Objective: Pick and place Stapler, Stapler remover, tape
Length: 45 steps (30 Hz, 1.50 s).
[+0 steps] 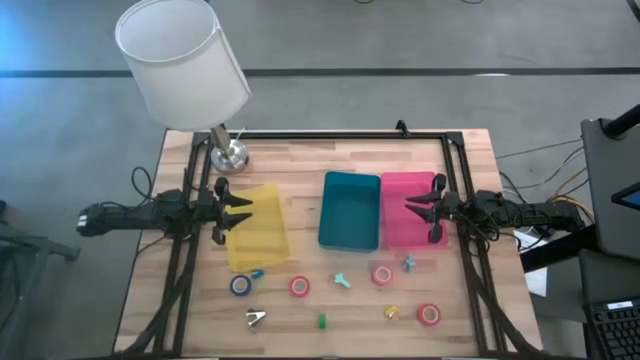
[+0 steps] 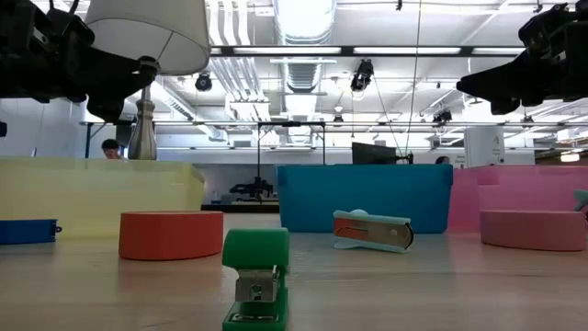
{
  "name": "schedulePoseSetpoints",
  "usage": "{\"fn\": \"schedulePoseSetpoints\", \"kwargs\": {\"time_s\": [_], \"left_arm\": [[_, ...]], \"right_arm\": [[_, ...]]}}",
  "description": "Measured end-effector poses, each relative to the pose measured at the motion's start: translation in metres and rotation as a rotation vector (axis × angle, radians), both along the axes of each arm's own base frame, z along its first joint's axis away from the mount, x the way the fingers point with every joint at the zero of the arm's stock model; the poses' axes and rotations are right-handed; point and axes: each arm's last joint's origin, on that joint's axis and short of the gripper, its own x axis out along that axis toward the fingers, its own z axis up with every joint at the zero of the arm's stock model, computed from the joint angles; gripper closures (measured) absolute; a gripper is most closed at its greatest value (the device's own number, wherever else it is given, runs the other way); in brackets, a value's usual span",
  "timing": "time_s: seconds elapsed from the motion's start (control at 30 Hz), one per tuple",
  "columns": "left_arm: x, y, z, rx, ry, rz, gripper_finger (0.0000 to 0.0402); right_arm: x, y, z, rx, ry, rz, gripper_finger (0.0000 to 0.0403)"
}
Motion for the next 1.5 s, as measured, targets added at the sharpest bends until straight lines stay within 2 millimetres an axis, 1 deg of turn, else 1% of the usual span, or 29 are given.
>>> {"fn": "schedulePoseSetpoints", "kwargs": {"time_s": [0.17, 0.7, 1.17, 1.5], "left_arm": [[0.0, 0.0, 0.0001, 0.0, -0.001, 0.0, 0.0227], [0.0, 0.0, 0.0001, 0.0, 0.0, 0.0, 0.0227], [0.0, 0.0, 0.0002, 0.0, -0.001, 0.0, 0.0227], [0.0, 0.0, 0.0001, 0.0, -0.001, 0.0, 0.0227]], "right_arm": [[0.0, 0.0, 0.0, 0.001, 0.0, 0.0, 0.0334], [0.0, 0.0, -0.0001, 0.001, 0.0, 0.0, 0.0314], [0.0, 0.0, 0.0, 0.0, 0.0, 0.001, 0.0335], [0.0, 0.0, 0.0, 0.0, 0.0, 0.0, 0.0319]]}}
